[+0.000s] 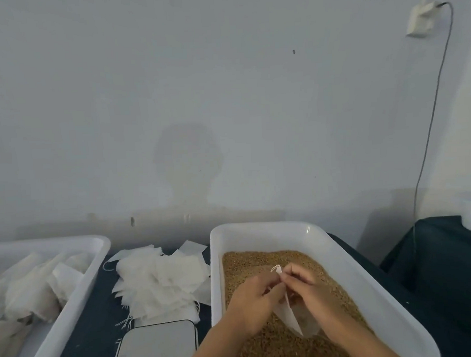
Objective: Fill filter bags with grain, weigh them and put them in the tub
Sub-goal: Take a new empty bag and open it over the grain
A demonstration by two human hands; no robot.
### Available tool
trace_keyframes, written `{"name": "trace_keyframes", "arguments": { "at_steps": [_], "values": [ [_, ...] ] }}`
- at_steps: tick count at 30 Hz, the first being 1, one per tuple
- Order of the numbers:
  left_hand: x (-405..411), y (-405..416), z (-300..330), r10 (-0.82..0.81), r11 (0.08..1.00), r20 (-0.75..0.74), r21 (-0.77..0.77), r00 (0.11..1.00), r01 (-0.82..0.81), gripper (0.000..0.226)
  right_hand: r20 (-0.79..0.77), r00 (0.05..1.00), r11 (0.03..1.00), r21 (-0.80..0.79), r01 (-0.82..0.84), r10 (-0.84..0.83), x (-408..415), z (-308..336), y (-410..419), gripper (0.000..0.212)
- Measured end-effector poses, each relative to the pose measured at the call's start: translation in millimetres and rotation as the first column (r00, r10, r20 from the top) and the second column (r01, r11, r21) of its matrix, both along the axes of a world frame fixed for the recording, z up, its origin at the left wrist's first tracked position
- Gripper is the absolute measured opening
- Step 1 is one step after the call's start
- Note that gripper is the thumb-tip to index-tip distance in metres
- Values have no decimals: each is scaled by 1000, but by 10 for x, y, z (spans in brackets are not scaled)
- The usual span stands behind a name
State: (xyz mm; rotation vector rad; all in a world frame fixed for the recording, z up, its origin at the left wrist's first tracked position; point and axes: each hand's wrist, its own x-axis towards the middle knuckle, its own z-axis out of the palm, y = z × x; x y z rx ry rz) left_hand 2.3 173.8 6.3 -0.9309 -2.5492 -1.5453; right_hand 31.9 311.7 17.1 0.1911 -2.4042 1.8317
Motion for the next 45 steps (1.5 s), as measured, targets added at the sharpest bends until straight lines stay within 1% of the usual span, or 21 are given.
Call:
{"name": "trace_keyframes", "arguments": {
  "at_steps": [2,6,10,12,14,16,20,22,25,27,28,29,31,32,33,34,36,38,40,42,45],
  "values": [
    [0,2,3,-2,999,77,42,997,-1,23,11,999,999,-38,-32,32,9,-1,11,25],
    [-4,-9,4,-48,990,170,137,984,25,28,14,996,984,-157,-89,92,27,23,-2,23],
    [-18,-9,-2,-48,986,151,167,987,23,34,20,997,989,-131,-65,69,21,30,-8,24],
    [-10,-11,7,-79,980,175,194,981,44,34,14,998,992,-111,-54,56,25,31,-7,24],
    [-8,-21,18,-114,974,196,216,974,71,32,26,997,983,-174,-60,66,35,27,2,23],
    [-21,-27,3,-127,975,169,203,977,92,30,48,995,965,-254,-67,82,42,31,6,23],
    [-56,-25,-37,-103,984,114,156,988,85,30,30,998,988,-145,-51,56,28,23,14,22],
    [-61,-20,-47,-85,986,110,151,990,68,34,33,998,989,-140,-56,61,25,22,14,20],
    [-54,-21,-42,-64,987,137,156,989,42,35,52,997,987,-152,-49,58,22,26,22,18],
    [-49,-24,-28,-27,989,181,147,983,0,43,59,998,987,-159,-5,15,12,21,42,17],
    [-49,-25,-25,20,992,175,116,984,-41,46,63,998,989,-149,26,-17,12,18,48,16],
    [-53,-24,-29,93,993,134,59,987,-101,46,63,997,991,-122,55,-48,13,13,53,16],
    [-54,-24,-43,253,965,-14,-66,967,-253,40,42,993,994,-18,108,-107,17,-9,52,15],
    [-52,-26,-52,305,946,-75,-92,949,-311,37,26,990,990,35,139,-140,17,-18,45,14],
    [-43,-28,-61,320,938,-123,-101,940,-332,33,12,985,983,74,169,-170,19,-23,40,14],
    [-30,-23,-63,299,942,-169,-107,939,-319,29,1,982,976,103,190,-191,19,-22,33,13],
    [9,-12,-50,200,958,-291,-143,936,-249,16,-20,978,969,132,208,-208,17,-21,23,13],
    [15,-12,-37,131,954,-414,-193,901,-228,10,-35,974,967,110,228,-225,9,-26,22,11],
    [1,-18,-54,137,931,-473,-240,870,-277,16,-33,969,967,73,246,-244,-3,-25,30,9],
    [-1,-12,-95,156,897,-462,-303,873,-321,25,-21,970,968,60,243,-243,-17,-29,47,9],
    [41,16,-107,93,885,-465,-367,880,-287,38,5,971,971,26,238,-238,-11,-42,69,7]
  ]
}}
